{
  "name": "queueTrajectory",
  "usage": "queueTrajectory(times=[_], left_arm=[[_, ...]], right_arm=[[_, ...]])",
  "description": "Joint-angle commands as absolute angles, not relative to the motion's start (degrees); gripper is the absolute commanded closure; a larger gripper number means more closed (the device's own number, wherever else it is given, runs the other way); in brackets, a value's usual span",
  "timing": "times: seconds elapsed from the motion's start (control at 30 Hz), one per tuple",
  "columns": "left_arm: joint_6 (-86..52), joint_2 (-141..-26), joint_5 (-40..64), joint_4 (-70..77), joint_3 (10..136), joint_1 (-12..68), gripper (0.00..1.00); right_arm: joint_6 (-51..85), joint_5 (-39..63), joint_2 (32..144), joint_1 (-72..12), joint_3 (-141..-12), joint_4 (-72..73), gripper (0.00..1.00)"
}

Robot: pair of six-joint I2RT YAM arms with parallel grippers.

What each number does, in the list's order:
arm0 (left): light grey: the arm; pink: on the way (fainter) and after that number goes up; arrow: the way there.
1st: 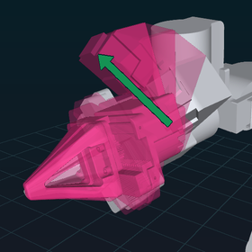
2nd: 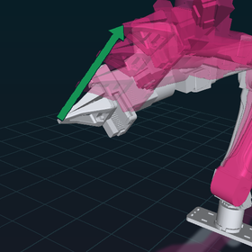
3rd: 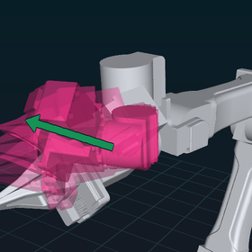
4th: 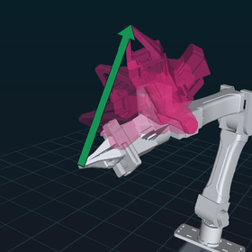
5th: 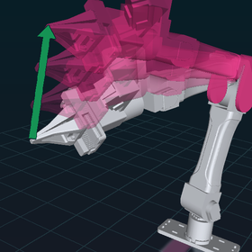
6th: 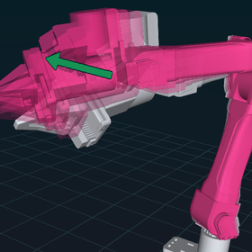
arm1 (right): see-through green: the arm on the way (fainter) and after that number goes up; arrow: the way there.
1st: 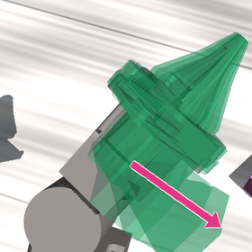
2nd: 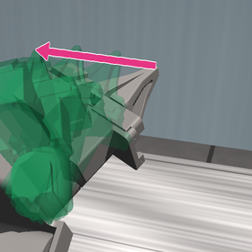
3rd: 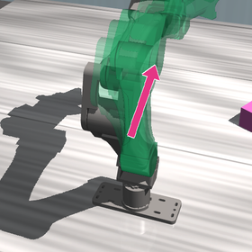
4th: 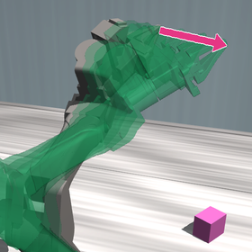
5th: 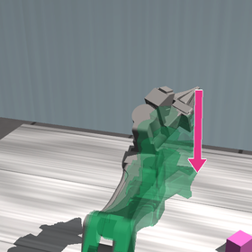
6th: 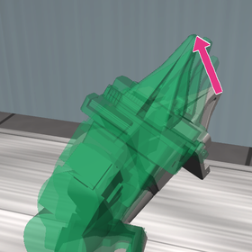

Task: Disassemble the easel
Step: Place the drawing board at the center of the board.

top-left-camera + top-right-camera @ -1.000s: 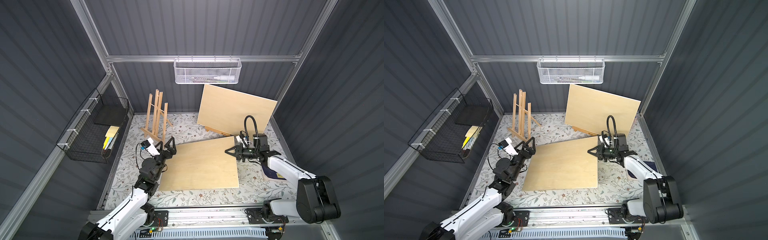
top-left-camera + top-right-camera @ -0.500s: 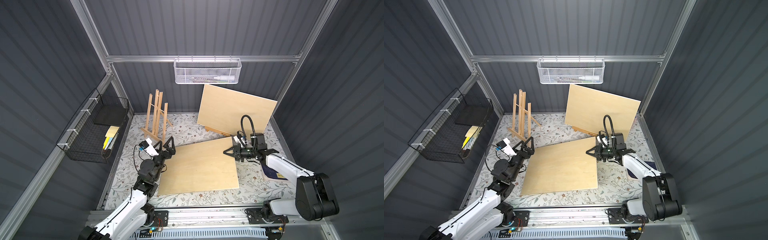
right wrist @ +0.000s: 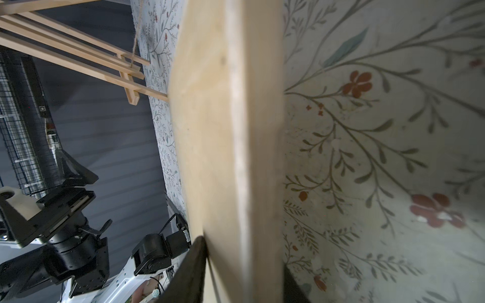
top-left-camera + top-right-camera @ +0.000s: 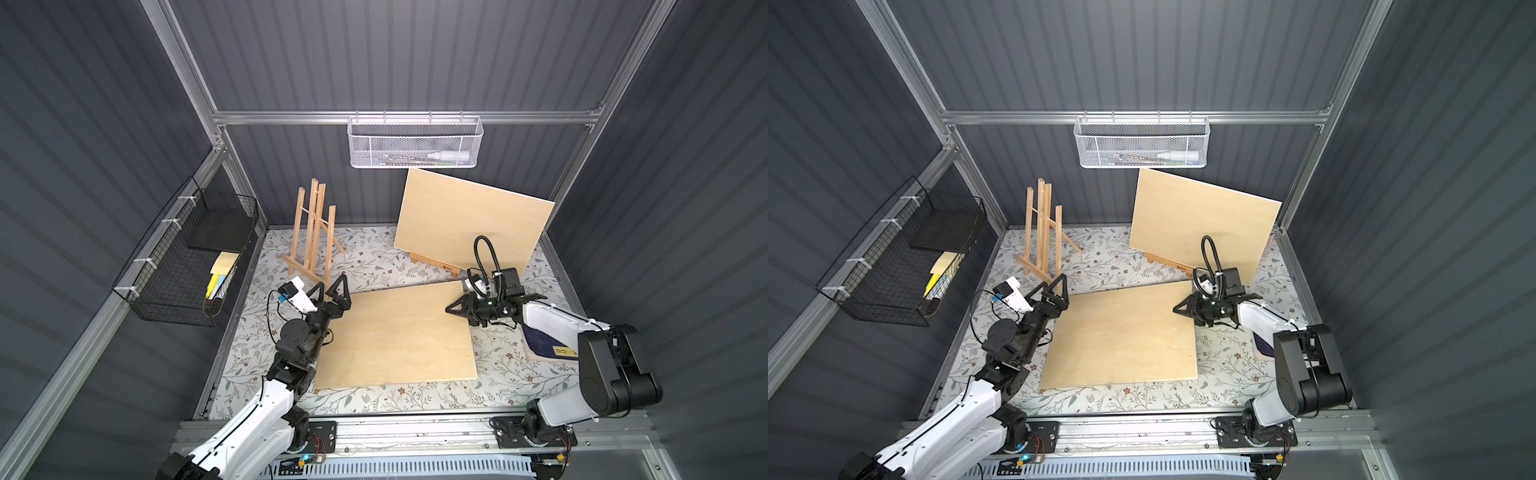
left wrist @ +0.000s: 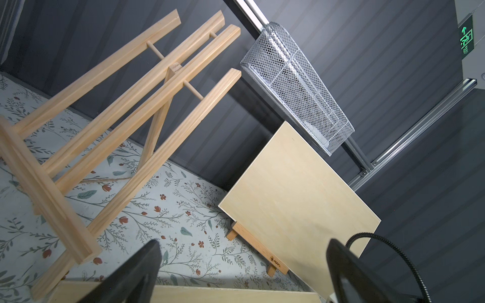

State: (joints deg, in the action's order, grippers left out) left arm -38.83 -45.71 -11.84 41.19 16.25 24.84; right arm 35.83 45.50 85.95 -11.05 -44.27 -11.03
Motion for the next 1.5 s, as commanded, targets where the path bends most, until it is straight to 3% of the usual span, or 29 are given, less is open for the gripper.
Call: queueTrajectory(times=[0.0,0.83,1.3,1.47], left_arm=[[-39.39,-44.82,-11.95,41.53,15.63,25.14,0.01],[-39.76,-45.14,-11.12,42.8,14.77,25.14,0.0],[-38.56,-50.0,-4.8,46.35,15.99,25.14,0.01],[-39.19,-49.62,-2.23,47.38,15.82,25.22,0.0]], right_arm=[[37.34,38.71,86.08,-10.79,-44.22,-17.17,0.64],[38.03,27.42,82.65,-9.05,-46.46,-22.35,0.42],[44.59,21.74,53.73,-10.61,-36.08,-18.7,0.28],[46.08,11.37,44.96,-22.59,-36.69,-9.52,0.2]])
